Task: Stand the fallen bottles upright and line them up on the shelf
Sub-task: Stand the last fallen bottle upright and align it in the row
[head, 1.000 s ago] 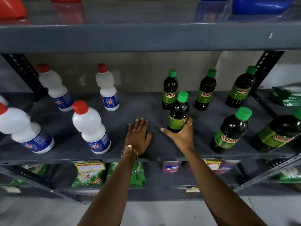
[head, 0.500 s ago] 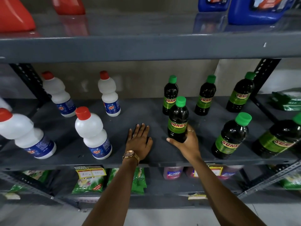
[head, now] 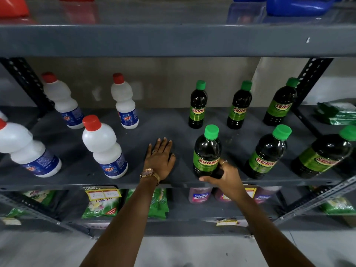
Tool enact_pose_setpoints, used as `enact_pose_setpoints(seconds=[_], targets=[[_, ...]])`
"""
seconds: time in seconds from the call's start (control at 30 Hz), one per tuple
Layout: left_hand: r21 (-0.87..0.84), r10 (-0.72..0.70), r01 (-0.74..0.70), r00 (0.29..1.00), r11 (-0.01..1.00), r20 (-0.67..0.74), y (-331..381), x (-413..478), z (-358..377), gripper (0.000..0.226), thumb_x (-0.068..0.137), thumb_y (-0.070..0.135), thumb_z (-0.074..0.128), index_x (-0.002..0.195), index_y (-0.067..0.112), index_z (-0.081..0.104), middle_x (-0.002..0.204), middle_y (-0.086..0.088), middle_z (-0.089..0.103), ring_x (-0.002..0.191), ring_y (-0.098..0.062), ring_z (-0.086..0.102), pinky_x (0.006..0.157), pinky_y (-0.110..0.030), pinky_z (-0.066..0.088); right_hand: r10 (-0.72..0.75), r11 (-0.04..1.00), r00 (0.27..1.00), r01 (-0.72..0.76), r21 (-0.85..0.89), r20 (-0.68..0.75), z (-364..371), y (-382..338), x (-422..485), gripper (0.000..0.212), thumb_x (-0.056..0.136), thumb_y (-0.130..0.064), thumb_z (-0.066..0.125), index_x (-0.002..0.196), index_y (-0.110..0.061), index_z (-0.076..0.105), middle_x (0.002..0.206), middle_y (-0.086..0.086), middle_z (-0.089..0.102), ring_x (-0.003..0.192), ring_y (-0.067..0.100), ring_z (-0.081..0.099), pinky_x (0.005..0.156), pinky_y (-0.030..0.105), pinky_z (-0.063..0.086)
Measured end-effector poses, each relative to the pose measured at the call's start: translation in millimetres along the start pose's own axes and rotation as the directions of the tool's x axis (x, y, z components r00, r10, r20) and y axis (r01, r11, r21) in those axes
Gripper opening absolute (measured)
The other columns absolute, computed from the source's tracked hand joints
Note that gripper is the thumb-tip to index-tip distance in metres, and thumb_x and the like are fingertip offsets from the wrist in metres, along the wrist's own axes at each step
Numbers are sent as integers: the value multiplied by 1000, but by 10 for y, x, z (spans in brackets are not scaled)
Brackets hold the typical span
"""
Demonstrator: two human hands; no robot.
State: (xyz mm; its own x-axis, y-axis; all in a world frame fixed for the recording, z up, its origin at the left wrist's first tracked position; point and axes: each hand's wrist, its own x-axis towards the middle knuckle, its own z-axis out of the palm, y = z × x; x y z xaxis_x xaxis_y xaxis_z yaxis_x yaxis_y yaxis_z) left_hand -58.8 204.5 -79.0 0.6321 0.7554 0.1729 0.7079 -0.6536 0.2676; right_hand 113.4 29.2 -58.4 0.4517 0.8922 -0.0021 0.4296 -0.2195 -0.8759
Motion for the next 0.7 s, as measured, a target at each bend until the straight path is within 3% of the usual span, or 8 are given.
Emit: enact_pose_setpoints(seconds=[0.1,0.23,0.4,0.57,0.7], targets=[[12,-11,11,1000,1000,18,1,2,-7,77,76,50,3,145,20,18,155,-2,16,142,-18,4,115,-43,-3,-9,999,1000,10,-54,23,-19,-2,-50,65,61,-31,88,117,-14,59,102,-6,65,94,6,60,74,2,40],[16,-15,15,999,1000,31,11,6,-13,72,79,49,6,145,20,17,156,-3,14,142,-18,4,114,-42,-4,-27,995,999,31,-92,44,-46,10,-45,70,61,-27,88,121,-14,57,112,0,64,105,13,57,86,20,42],[14,-5,4,999,1000,33,4,-3,-18,76,77,51,4,145,20,17,156,-3,14,142,-19,4,115,-44,-2,-59,994,997,64,-93,57,-65,22,-45,71,62,-28,88,124,-14,56,118,4,65,108,16,58,90,24,43],[9,-8,8,1000,1000,29,-11,-2,-9,75,77,51,5,144,20,18,155,-3,15,142,-18,5,115,-43,-2,-91,983,993,100,-152,70,-77,47,-53,68,64,-32,87,122,-13,58,115,3,67,101,9,56,80,2,35],[-41,-19,20,999,999,33,20,7,-37,64,85,44,21,143,17,23,154,-6,20,142,-20,9,116,-44,2,-83,985,994,93,-146,77,-95,-4,-69,71,65,-33,86,126,-13,56,117,1,65,105,9,56,80,-2,31]])
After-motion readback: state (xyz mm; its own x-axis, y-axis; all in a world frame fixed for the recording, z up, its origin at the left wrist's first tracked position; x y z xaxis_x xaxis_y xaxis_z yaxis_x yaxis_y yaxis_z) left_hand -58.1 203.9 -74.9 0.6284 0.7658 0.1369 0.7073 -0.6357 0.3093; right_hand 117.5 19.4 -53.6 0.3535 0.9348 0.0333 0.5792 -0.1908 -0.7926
